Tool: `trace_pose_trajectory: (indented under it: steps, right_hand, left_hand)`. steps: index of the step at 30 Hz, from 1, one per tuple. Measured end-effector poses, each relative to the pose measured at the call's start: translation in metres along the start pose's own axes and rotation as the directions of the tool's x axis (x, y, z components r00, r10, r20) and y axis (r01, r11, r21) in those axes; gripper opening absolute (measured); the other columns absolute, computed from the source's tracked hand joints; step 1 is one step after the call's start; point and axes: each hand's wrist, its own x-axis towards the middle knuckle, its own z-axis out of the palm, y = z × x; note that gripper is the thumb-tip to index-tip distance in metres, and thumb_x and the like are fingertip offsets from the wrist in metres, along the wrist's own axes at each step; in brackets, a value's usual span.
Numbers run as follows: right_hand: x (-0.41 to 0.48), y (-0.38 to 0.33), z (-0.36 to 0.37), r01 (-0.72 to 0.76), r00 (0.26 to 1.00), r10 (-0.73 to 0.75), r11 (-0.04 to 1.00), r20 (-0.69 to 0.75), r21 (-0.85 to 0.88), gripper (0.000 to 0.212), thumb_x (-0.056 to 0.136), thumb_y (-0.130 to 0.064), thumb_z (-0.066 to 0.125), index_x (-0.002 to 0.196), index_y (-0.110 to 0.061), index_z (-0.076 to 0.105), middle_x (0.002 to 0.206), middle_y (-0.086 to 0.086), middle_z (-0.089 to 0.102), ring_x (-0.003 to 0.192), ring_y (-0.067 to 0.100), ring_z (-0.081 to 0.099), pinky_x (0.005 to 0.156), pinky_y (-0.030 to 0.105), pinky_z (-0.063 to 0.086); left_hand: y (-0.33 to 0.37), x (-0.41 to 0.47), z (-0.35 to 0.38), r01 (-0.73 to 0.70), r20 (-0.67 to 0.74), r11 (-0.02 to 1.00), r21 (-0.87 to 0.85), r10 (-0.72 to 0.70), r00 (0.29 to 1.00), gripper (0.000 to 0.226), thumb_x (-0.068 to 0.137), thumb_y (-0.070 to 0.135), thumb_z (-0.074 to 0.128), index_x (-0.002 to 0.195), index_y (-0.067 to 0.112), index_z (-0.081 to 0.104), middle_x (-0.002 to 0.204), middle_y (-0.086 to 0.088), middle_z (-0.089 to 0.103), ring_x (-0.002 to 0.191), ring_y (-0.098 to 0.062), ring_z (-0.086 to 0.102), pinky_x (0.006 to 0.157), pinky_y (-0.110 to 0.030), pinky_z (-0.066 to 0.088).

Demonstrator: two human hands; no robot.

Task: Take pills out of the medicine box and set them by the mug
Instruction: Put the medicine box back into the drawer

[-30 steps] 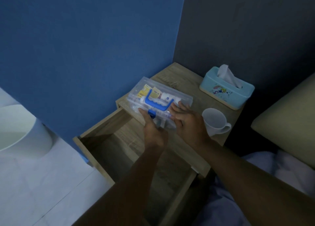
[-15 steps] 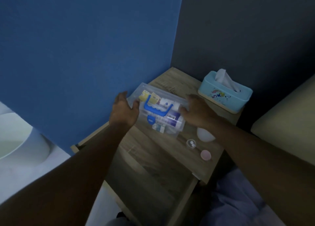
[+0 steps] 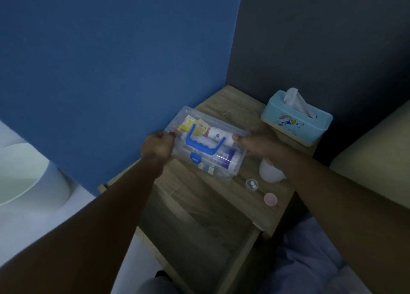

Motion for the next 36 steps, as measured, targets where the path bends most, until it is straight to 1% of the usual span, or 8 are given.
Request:
trace_pose_trajectory:
  steps: [2,5,12,17,21,25,32,36]
  right_hand:
    - [-0.020,0.002,0.001,0.045,0.999,-0.045,0.999,0.023,0.006,0.053,0.078,-0.038,0.079,0.122,-0.011,0.066,0.111,0.009,0.073,0.090,0.023,0.074,0.080,0.042,0.063]
    - [-0.054,0.005,0.008,0.096,0.995,-0.098,0.993,0.033,0.062,0.038,0.079,-0.040,0.078,0.109,-0.018,0.071,0.094,0.001,0.076,0.080,0.015,0.076,0.073,0.035,0.064]
    - [-0.111,0.026,0.056,0.057,0.996,-0.071,0.975,0.054,0.214,0.023,0.078,-0.042,0.079,0.090,-0.028,0.066,0.084,-0.002,0.076,0.065,0.009,0.075,0.061,0.032,0.063]
    - [-0.131,0.064,0.089,0.073,0.994,-0.090,0.966,0.061,0.248,0.037,0.087,-0.041,0.070,0.118,-0.025,0.060,0.093,-0.006,0.070,0.065,0.004,0.073,0.046,0.014,0.053]
    - [-0.131,0.096,0.115,0.052,0.999,-0.052,0.987,0.001,0.155,0.038,0.094,-0.037,0.058,0.131,-0.026,0.056,0.123,0.005,0.062,0.092,0.014,0.069,0.069,0.029,0.061]
    - [-0.129,0.124,0.130,-0.008,1.000,0.006,0.987,0.012,0.163,0.039,0.097,-0.031,0.055,0.135,-0.023,0.053,0.134,0.007,0.056,0.101,0.014,0.064,0.072,0.024,0.057]
    - [-0.110,0.147,0.157,-0.077,0.997,0.078,0.993,-0.014,0.089,0.046,0.097,-0.032,0.056,0.142,-0.029,0.046,0.142,0.005,0.050,0.119,0.018,0.058,0.093,0.039,0.055]
    - [-0.103,0.153,0.168,-0.083,0.996,0.084,0.995,-0.013,0.049,0.053,0.097,-0.035,0.057,0.146,-0.032,0.038,0.144,0.003,0.050,0.124,0.020,0.055,0.093,0.037,0.053]
  left_hand:
    - [0.003,-0.007,-0.010,0.009,-0.038,1.000,-0.006,-0.009,0.999,0.030,0.077,0.049,0.066,0.069,0.020,0.067,0.098,-0.009,0.075,0.096,-0.029,0.071,0.092,-0.045,0.056]
    - [0.007,-0.018,-0.029,-0.011,-0.111,1.000,-0.018,0.009,0.994,0.028,0.084,0.037,0.067,0.067,0.015,0.066,0.089,-0.009,0.070,0.092,-0.027,0.069,0.089,-0.040,0.056]
    - [0.001,-0.051,-0.071,0.036,-0.195,0.992,0.119,-0.012,0.981,0.045,0.088,0.043,0.065,0.108,0.004,0.073,0.115,-0.015,0.072,0.110,-0.031,0.066,0.099,-0.046,0.052]
    - [-0.027,-0.065,-0.082,0.108,-0.165,0.980,0.166,-0.080,0.983,0.044,0.088,0.044,0.063,0.113,0.009,0.070,0.117,-0.015,0.069,0.112,-0.034,0.063,0.099,-0.046,0.052]
    - [-0.055,-0.073,-0.069,0.103,-0.108,0.959,0.265,-0.077,0.991,0.044,0.096,0.039,0.054,0.117,0.003,0.066,0.112,-0.019,0.068,0.107,-0.035,0.064,0.096,-0.048,0.053]
    - [-0.087,-0.069,-0.053,0.185,-0.040,0.958,0.218,-0.180,0.983,0.031,0.099,0.029,0.051,0.116,0.005,0.060,0.098,-0.011,0.064,0.085,-0.019,0.063,0.074,-0.036,0.056]
    - [-0.114,-0.051,-0.029,0.276,-0.071,0.929,0.248,-0.267,0.961,0.030,0.099,0.021,0.051,0.122,0.003,0.057,0.114,-0.017,0.063,0.090,-0.020,0.059,0.055,-0.022,0.039]
    - [-0.121,-0.042,-0.020,0.311,-0.097,0.924,0.224,-0.297,0.950,0.035,0.097,0.018,0.054,0.129,0.004,0.052,0.123,-0.016,0.059,0.101,-0.023,0.060,0.058,-0.022,0.041]
